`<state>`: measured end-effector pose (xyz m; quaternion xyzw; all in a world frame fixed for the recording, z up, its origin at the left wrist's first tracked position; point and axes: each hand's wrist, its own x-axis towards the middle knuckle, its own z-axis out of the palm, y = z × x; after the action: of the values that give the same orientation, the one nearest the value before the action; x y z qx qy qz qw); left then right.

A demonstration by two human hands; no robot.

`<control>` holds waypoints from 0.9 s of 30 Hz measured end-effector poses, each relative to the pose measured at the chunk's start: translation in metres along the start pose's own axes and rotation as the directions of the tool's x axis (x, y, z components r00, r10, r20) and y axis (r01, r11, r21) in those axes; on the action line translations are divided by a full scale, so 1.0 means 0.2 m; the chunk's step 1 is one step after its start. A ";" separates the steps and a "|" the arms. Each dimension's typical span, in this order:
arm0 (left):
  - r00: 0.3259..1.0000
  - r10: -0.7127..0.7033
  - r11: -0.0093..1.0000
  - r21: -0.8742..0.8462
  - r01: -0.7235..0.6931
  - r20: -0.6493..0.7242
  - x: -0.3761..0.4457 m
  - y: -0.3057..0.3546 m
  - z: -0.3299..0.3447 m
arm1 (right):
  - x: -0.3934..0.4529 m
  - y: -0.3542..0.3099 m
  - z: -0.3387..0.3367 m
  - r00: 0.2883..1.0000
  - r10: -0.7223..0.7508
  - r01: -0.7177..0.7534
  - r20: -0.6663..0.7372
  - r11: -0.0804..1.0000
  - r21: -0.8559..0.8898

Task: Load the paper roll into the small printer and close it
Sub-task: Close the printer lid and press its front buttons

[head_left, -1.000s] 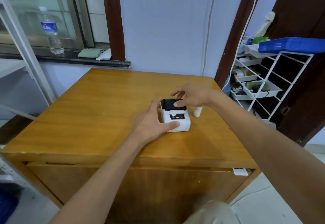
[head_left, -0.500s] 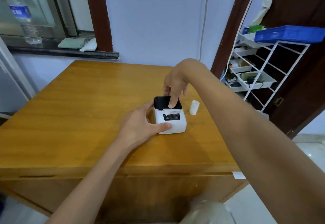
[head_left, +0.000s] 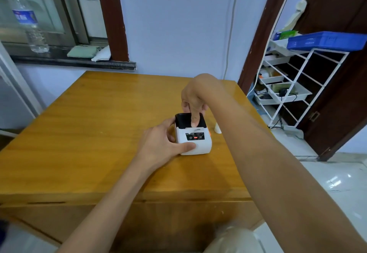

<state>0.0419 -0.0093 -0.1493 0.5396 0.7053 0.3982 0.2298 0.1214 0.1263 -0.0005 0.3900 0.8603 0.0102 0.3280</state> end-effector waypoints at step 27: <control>0.998 0.026 0.933 0.358 -0.047 0.063 -0.07 0.08 0.01 | -0.24 -0.11 0.92 0.772 0.373 0.487 -0.514 0.173 0.856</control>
<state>0.0564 -0.0204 -0.1394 0.5966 0.7492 0.2513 0.1401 0.2358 0.0356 -0.1250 0.4401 0.7250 -0.4281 -0.3121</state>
